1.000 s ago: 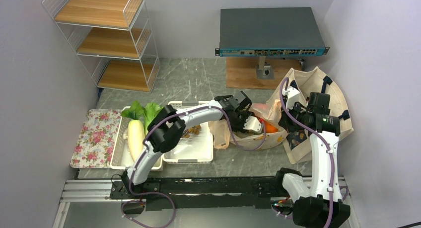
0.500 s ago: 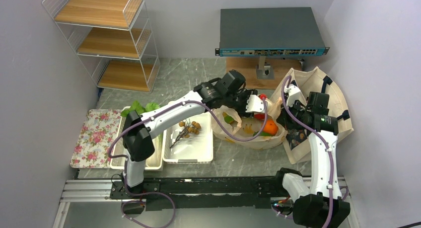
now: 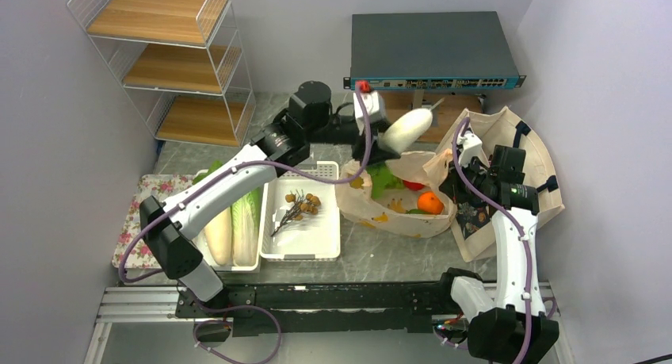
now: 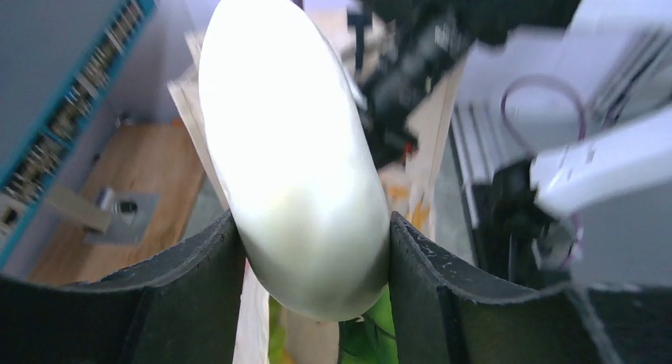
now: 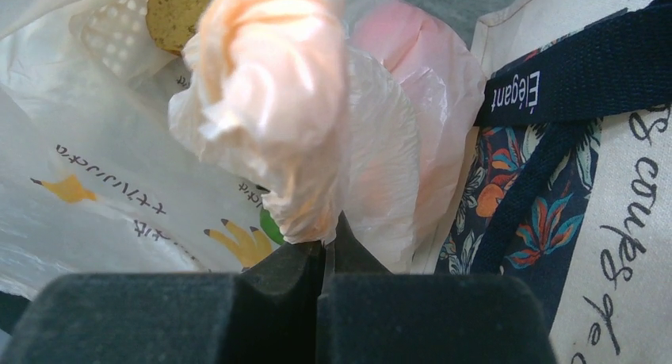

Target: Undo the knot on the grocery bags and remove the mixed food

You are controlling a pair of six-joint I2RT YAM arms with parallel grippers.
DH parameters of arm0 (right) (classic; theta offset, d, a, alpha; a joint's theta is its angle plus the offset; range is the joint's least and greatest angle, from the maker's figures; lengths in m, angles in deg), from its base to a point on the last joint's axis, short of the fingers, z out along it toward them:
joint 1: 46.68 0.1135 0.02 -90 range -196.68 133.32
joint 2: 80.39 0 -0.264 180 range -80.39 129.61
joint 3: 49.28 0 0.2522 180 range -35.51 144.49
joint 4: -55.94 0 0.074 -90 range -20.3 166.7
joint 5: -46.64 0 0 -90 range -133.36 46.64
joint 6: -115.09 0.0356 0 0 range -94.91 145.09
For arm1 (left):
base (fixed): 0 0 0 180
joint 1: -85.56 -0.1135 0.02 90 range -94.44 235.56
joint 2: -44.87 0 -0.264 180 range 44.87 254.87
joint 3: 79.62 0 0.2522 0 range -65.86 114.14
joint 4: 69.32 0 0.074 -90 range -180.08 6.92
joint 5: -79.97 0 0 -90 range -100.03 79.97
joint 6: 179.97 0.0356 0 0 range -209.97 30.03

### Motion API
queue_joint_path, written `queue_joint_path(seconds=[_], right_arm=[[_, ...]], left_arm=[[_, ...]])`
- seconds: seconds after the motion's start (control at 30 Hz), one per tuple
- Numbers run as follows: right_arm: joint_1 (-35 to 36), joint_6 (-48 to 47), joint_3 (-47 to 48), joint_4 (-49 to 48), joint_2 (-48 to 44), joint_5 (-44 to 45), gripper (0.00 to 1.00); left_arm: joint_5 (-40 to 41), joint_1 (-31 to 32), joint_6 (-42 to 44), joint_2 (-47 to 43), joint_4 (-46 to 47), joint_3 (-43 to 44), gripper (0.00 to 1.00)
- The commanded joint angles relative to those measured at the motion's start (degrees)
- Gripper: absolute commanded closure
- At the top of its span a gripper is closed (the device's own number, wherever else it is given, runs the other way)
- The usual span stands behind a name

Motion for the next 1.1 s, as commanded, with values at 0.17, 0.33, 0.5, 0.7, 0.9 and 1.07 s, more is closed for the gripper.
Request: queue_joint_path(seconds=[0.17,0.33,0.5,0.7,0.9,1.07], right_arm=[[0.1,0.3,0.6,-1.9,0.5,-1.5,1.00],[0.1,0.0,0.8,-1.7,-0.7,-1.1,1.00],[0.1,0.9,1.1,-2.1,0.1,-2.6,1.00],[0.1,-0.6,1.5,-1.3,0.5,-2.2,1.00],[0.1,-1.0,0.6,-1.8,1.4,-3.1,1.00],[0.1,-1.4,0.7,-2.1,1.8,-3.0,1.00]], left_arm=[[13.1,-3.1,-20.2,-0.8,12.5,16.8,1.00],[-3.7,-20.2,-7.0,-9.9,-8.7,9.3,1.00],[-7.2,-43.1,9.9,-16.8,-40.6,3.2,1.00],[2.6,-64.3,30.1,-20.9,-61.4,-1.0,1.00],[14.4,-71.3,34.4,-19.7,-65.1,-9.5,1.00],[17.5,-72.3,32.8,-15.3,-62.7,-13.8,1.00]])
